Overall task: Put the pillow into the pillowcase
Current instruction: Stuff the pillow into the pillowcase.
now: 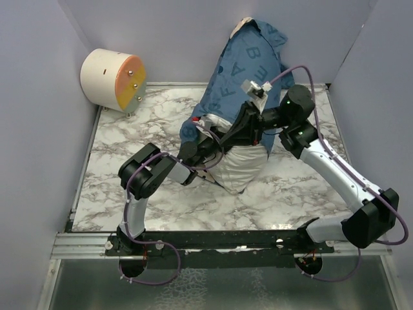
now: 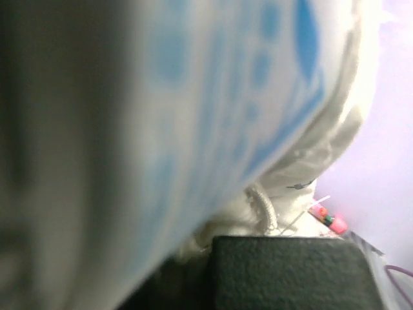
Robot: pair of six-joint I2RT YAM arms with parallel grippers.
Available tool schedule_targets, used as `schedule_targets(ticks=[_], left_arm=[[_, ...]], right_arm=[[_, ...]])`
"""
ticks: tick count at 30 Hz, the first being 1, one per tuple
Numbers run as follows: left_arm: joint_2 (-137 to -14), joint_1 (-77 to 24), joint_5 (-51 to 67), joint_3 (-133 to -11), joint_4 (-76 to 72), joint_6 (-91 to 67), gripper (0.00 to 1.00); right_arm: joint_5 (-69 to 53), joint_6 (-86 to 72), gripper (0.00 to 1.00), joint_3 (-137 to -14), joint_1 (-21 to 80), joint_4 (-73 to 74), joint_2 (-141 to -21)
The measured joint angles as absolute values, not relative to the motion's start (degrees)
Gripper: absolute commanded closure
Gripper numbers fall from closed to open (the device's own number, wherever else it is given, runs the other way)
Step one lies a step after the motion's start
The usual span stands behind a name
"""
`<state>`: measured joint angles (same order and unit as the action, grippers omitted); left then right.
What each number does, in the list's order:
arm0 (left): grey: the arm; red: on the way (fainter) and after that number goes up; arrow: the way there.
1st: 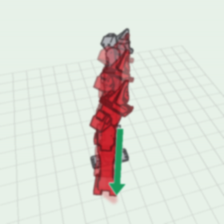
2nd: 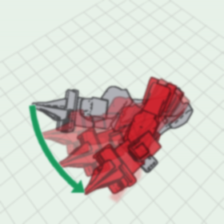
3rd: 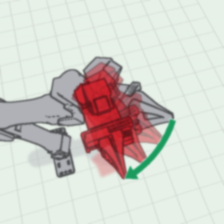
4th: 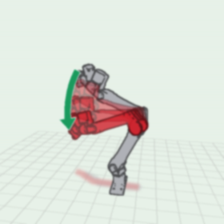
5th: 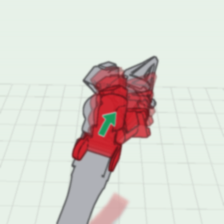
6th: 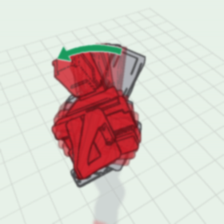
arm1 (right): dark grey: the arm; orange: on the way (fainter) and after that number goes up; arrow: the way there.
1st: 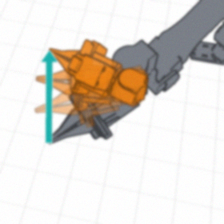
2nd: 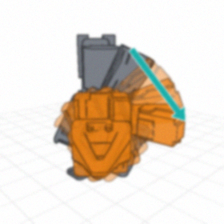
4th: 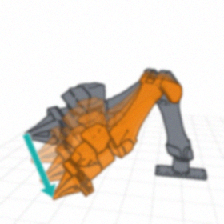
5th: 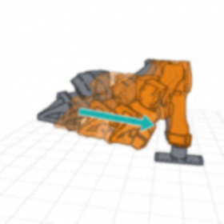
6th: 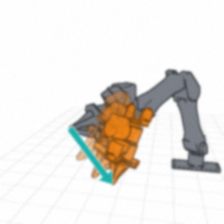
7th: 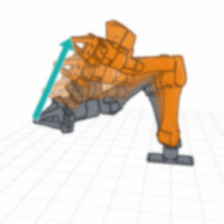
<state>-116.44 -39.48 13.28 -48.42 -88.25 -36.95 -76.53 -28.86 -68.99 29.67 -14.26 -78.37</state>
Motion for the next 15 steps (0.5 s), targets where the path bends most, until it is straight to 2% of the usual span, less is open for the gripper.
schedule_targets(ticks=[2,3,7,10,11,13,15], left_arm=[[-114.5,-39.5,13.7,-46.7,-88.0,-39.1,1.0],[-113.2,-39.5,14.1,-46.0,-87.5,-40.1,0.97],[-108.5,-39.1,14.5,-44.6,-81.7,-43.4,0.77],[-105.2,-37.9,13.8,-43.3,-75.7,-45.6,0.56],[-104.3,-37.4,13.2,-42.8,-74.0,-46.2,0.5],[-102.5,-36.4,11.9,-41.9,-70.8,-46.9,0.3],[-100.6,-35.8,10.3,-41.0,-67.7,-47.2,0.22]], right_arm=[[-76.2,-28.2,0.99,-72.0,29.4,-13.5,-77.3],[-75.5,-27.2,0.98,-74.9,29.2,-12.4,-77.1],[-68.7,-16.6,0.55,-86.0,29.1,-1.0,-78.3],[-60.9,-5.2,0.31,-89.8,28.8,8.2,-79.2],[-57.8,-1.7,0.25,-89.3,28.8,10.6,-79.2],[-51.9,3.9,0.19,-85.8,28.6,13.6,-78.3],[-45.8,8.5,0.13,-79.4,28.4,15.9,-76.4]])
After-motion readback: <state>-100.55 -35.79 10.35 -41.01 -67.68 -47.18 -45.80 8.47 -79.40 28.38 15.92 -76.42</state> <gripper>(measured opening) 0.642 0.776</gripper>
